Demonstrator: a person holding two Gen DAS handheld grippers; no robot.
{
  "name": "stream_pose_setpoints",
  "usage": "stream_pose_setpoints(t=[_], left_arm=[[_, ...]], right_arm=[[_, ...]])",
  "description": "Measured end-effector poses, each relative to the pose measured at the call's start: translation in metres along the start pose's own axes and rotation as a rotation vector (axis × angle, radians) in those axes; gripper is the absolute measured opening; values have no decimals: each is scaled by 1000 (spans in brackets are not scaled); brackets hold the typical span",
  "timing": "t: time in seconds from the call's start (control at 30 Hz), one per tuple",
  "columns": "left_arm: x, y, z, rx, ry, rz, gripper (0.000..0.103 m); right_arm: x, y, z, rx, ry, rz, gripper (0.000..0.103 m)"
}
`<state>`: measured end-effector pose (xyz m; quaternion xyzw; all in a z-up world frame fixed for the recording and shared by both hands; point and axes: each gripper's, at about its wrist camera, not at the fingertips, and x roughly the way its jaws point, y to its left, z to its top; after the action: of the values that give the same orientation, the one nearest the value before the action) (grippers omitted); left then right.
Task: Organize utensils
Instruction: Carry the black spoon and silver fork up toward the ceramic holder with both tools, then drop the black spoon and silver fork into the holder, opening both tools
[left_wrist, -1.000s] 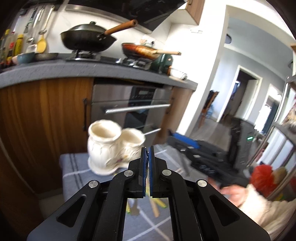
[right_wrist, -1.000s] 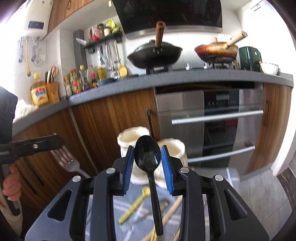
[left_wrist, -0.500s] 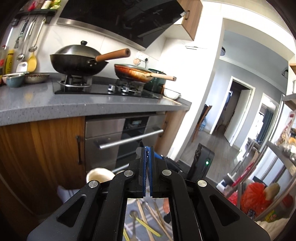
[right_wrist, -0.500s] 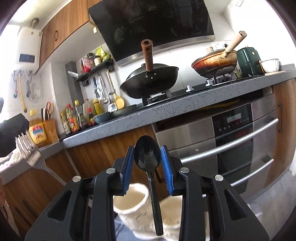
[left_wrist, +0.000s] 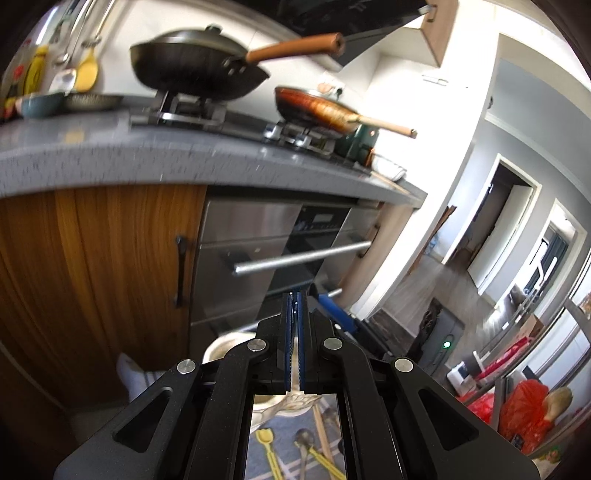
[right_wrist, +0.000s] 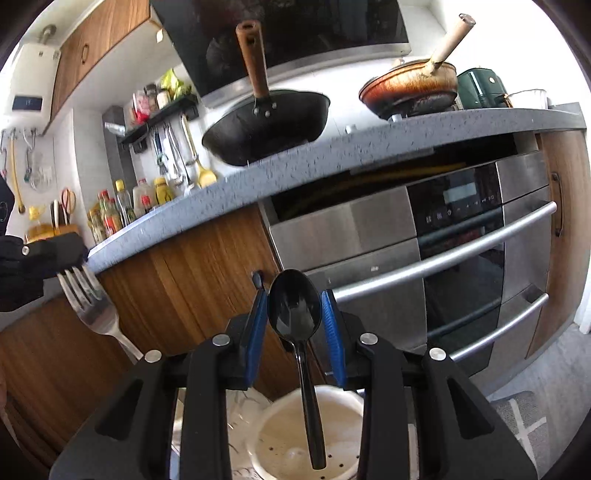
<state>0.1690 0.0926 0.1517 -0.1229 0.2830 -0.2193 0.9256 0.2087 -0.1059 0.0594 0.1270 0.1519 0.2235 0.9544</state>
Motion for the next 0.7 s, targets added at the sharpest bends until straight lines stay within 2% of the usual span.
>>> stream_pose_setpoints(t=[0.13, 0.3, 0.5, 0.7], left_arm=[[17, 11, -14, -28, 47, 1, 3], [28, 17, -24, -25, 64, 31, 3], [32, 20, -31, -1, 60, 87, 4], [29, 12, -35, 84, 22, 175, 6]], right_arm=[[-2, 2, -12, -41, 31, -21, 30], [-10, -1, -21, -52, 76, -27, 30], [-19, -12, -27, 4, 153, -9, 30], [-24, -17, -35, 13, 211, -6, 30]])
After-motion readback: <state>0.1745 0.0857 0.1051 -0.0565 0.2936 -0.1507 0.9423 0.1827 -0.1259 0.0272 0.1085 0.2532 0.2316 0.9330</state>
